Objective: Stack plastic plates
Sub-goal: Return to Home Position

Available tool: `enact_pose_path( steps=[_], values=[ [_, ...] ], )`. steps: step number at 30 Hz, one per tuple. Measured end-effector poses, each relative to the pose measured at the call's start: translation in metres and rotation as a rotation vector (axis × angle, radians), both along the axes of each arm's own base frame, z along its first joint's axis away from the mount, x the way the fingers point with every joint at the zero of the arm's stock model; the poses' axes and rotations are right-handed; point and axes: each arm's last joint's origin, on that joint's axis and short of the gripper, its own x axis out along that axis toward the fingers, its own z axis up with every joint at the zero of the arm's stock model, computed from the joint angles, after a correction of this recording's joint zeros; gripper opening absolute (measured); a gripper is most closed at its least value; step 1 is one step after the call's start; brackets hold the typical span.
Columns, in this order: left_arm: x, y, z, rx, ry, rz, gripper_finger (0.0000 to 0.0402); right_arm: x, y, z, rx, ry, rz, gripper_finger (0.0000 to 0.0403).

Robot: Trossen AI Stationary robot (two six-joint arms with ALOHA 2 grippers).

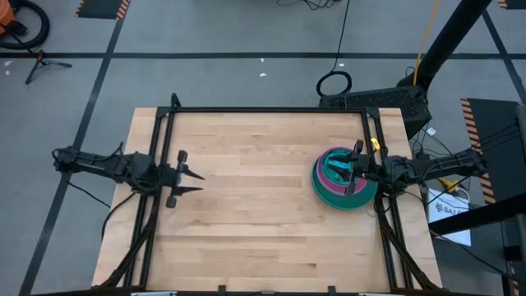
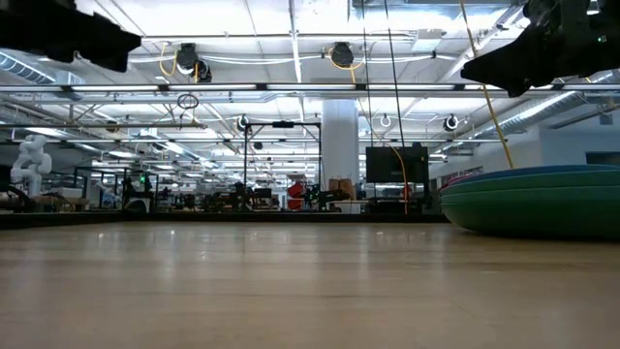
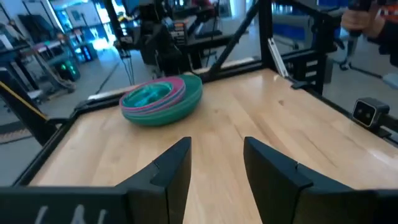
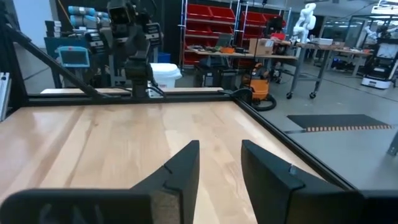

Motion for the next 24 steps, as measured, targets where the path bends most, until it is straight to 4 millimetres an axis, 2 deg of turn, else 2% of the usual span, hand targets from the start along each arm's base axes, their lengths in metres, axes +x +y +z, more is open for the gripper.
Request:
enact_pose_path(
  steps=[4, 10, 12, 16, 24],
  values=[
    [-0.013, 0.002, -0.011, -0.008, -0.07, -0.001, 0.0154, 0.0, 0.0, -0.003, -0.006, -0.009, 0.003, 0.0114],
    [-0.024, 0.005, -0.026, -0.022, -0.156, 0.006, 0.0154, -0.003, 0.0, -0.02, -0.024, -0.069, 0.012, 0.0114],
    [-0.022, 0.005, -0.033, -0.036, -0.149, 0.015, 0.0154, -0.004, 0.0, -0.026, -0.022, -0.093, 0.041, 0.0114],
    [-0.016, 0.004, -0.053, -0.089, -0.104, 0.024, 0.0154, -0.006, 0.001, -0.017, -0.02, -0.207, 0.083, 0.0114],
    [-0.013, 0.005, -0.056, -0.05, -0.14, 0.034, 0.0154, -0.006, 0.0, -0.021, -0.086, -0.145, 0.044, 0.0114]
  ],
)
